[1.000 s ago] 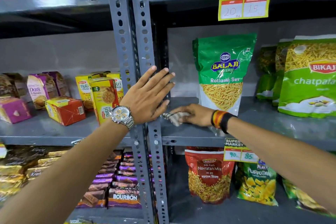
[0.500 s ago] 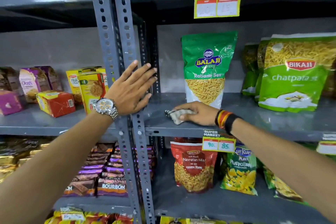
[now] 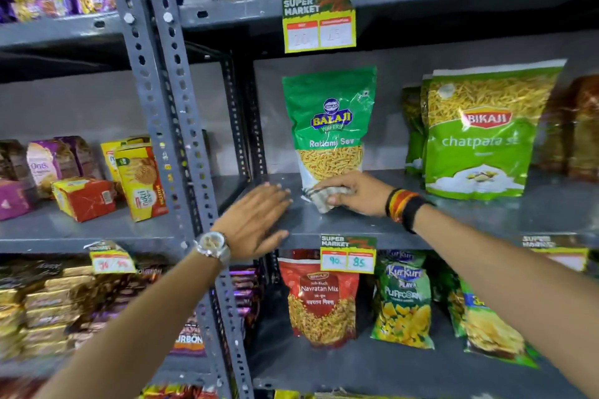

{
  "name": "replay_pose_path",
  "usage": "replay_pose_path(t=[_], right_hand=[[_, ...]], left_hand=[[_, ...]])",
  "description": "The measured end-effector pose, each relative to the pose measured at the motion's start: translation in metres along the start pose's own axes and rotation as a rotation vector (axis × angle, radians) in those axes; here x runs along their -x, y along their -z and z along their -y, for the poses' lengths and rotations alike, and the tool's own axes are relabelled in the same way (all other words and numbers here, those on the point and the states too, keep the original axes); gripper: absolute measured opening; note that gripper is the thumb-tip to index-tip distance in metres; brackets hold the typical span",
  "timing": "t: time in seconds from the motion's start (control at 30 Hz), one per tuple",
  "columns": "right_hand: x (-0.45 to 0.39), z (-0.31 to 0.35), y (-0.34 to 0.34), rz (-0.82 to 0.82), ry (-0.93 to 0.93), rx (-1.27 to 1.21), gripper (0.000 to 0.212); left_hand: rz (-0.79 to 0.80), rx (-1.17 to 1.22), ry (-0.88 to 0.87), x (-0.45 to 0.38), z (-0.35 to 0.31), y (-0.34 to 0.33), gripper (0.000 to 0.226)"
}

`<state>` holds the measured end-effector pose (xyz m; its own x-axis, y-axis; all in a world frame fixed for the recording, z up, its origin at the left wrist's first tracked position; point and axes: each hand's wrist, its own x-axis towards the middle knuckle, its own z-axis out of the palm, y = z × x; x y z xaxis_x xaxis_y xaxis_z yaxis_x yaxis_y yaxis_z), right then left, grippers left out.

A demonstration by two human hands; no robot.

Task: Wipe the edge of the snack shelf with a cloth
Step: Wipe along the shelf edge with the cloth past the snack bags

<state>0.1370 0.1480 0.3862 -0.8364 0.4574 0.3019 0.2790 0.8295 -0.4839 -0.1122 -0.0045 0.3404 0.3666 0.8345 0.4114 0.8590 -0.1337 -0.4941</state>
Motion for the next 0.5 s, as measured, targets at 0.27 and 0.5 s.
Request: replay_pose_path(t=[0.27, 0.5], right_hand=[[0.025, -0.018, -0.015, 0.070, 0.003, 0.049, 0.035], [0.057, -0.011, 0.035, 0.036, -0.010, -0.021, 0.032]], left_hand=[[0.074, 0.217, 0.164, 0.000, -0.018, -0.022, 0.085], [0.064, 0.235, 0.166, 0.000, -0.018, -0.026, 0.089]])
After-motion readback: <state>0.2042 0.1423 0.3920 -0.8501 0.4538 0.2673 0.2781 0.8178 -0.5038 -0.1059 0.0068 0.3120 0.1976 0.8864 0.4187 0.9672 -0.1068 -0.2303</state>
